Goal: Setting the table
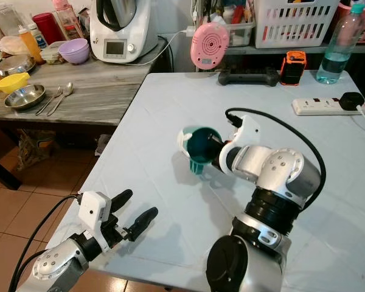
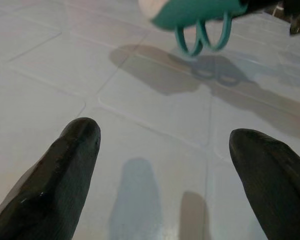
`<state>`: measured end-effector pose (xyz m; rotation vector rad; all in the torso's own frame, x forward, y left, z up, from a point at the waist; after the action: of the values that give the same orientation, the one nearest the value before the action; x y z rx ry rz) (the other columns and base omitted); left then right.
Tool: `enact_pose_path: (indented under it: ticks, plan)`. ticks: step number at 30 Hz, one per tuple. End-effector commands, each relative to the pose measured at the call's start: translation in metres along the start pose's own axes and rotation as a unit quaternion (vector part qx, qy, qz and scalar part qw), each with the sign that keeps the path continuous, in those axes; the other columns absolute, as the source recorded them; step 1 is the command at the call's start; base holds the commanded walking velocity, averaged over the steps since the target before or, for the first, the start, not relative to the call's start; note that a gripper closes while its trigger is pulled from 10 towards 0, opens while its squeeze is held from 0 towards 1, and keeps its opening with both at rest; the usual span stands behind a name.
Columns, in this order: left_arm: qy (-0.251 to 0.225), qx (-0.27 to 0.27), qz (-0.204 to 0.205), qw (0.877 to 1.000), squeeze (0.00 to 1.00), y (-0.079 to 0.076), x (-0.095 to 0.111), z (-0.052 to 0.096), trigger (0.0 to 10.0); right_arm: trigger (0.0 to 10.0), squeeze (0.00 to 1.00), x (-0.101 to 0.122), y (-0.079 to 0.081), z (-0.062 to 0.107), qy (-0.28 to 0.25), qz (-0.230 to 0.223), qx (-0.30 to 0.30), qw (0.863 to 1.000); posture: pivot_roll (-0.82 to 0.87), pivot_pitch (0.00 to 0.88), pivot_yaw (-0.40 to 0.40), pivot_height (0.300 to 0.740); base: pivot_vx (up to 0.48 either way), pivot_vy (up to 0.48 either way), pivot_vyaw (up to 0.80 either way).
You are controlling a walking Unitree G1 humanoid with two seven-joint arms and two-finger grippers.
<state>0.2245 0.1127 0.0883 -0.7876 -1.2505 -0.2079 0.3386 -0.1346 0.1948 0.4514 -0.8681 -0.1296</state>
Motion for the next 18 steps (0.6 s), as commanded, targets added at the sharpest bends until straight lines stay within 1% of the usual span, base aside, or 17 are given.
enact_pose_path:
  ticks: [1, 2, 3, 4, 5, 6, 9, 10, 18]
  plan:
    - [0.006, 0.007, -0.005, 1.000, 0.00, 0.0039, -0.0026, 0.0011, 10.0, 10.0, 0.00, 0.0013, 0.0523, -0.0068, -0.005, 0.024, 0.076, 0.997, -0.20, 0.034, 0.104, 0.740, 0.000, 0.000, 0.00]
    - [0.006, 0.008, -0.005, 1.000, 0.00, 0.0042, -0.0029, 0.0011, 10.0, 10.0, 0.00, 0.0014, 0.0531, -0.0072, -0.003, 0.022, 0.077, 0.997, -0.20, 0.036, 0.105, 0.740, 0.000, 0.000, 0.00]
    - [0.006, 0.008, -0.005, 1.000, 0.00, 0.0043, -0.0033, 0.0010, 10.0, 10.0, 0.27, 0.0029, 0.0522, -0.0077, -0.007, 0.039, 0.069, 0.997, -0.20, 0.036, 0.105, 0.740, 0.000, 0.000, 0.00]
    - [0.007, 0.009, -0.005, 1.000, 0.00, 0.0047, -0.0040, 0.0008, 10.0, 10.0, 0.96, 0.0034, 0.0513, -0.0085, -0.003, 0.047, 0.060, 0.997, -0.20, 0.036, 0.105, 0.740, 0.000, 0.000, 0.00]
    - [0.007, 0.009, -0.004, 1.000, 0.00, 0.0047, -0.0042, 0.0010, 10.0, 10.0, 1.00, 0.0028, 0.0518, -0.0089, 0.000, 0.050, 0.061, 0.997, -0.19, 0.038, 0.103, 0.740, 0.000, 0.000, 0.00]
    - [0.009, 0.009, -0.004, 1.000, 0.00, 0.0049, -0.0049, 0.0012, 10.0, 10.0, 1.00, 0.0020, 0.0498, -0.0100, 0.008, 0.078, 0.045, 0.996, -0.19, 0.038, 0.103, 0.740, 0.000, 0.000, 0.00]
    - [0.011, 0.009, -0.004, 1.000, 0.00, 0.0045, -0.0058, 0.0012, 10.0, 10.0, 1.00, -0.0035, 0.0458, -0.0122, 0.026, 0.080, 0.034, 0.996, -0.19, 0.039, 0.101, 0.740, 0.000, 0.000, 0.00]
    - [0.012, 0.010, -0.003, 1.000, 0.00, 0.0046, -0.0064, 0.0014, 10.0, 10.0, 1.00, -0.0038, 0.0437, -0.0122, 0.027, 0.091, 0.026, 0.995, -0.19, 0.043, 0.097, 0.740, 0.000, 0.000, 0.00]
    - [0.014, 0.014, -0.001, 1.000, 0.00, 0.0047, -0.0077, 0.0013, 10.0, 10.0, 1.00, -0.0050, 0.0443, -0.0119, 0.022, 0.106, 0.032, 0.994, -0.18, 0.045, 0.096, 0.740, 0.000, 0.000, 0.00]
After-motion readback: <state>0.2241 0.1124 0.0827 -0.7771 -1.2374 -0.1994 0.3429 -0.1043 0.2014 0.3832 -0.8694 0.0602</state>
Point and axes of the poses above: a point about 5 cm out from each wrist's last joint towards the gripper, its own z axis pointing back from the gripper into the wrist, its own x axis along the axis of the wrist's last joint, y = z × x, the point moved 1 cm from there along -z, pointing out of the wrist towards the gripper, and after that the axes turned 14 degrees about z, right-handed, at the moved point
